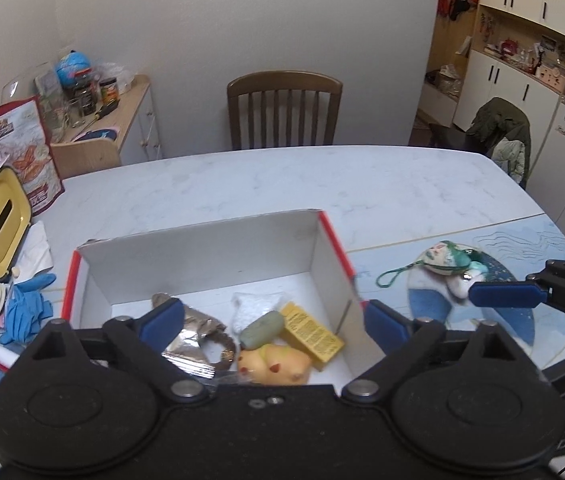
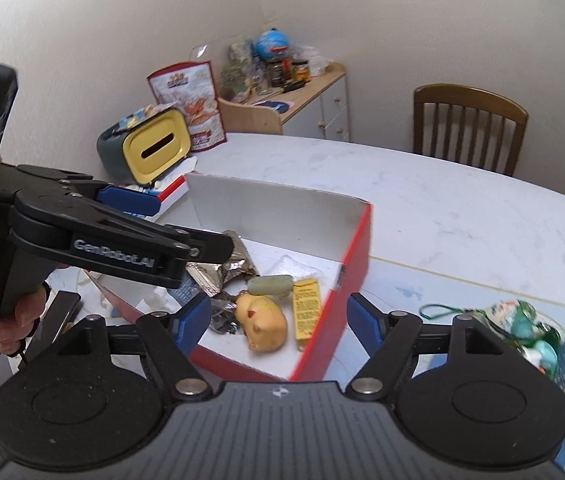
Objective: Organize objects
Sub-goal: 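Withdraw both tools from the box back toward the plush keychains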
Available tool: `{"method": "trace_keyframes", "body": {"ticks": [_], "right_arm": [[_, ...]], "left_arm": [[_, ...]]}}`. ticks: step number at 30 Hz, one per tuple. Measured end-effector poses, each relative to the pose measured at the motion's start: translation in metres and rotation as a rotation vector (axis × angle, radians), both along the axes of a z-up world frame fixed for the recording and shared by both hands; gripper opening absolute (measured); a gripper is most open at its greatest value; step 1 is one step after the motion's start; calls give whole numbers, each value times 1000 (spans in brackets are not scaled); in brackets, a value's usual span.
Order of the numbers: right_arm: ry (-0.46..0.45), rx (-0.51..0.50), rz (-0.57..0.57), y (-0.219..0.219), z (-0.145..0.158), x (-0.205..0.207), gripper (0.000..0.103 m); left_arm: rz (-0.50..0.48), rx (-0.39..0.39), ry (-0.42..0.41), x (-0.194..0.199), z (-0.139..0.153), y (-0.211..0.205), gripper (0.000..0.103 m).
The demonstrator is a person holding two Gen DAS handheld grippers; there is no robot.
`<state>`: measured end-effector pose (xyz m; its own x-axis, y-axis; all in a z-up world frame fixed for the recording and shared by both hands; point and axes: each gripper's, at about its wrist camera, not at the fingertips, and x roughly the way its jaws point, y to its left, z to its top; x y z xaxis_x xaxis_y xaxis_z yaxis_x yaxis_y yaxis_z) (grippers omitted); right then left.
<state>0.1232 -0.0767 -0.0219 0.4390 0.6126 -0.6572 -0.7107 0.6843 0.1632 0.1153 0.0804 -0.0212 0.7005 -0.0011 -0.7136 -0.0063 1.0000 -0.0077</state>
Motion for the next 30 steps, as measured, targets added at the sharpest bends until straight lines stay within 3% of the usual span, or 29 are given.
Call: {"method": "trace_keyframes", "body": {"ticks": [15,23,30], "right_arm": [[-73,58,-174,-100,-16,-8,86],[-38,56,-278,-147,-29,8,86],[-35,19,-301,-167,-39,22,86]], "left_arm": [[-58,-7,14,13,-10,-61,102],[-117,-13,34,32,-20,-101,102],[-146,-48,74,61,-28,-131,102]]}}
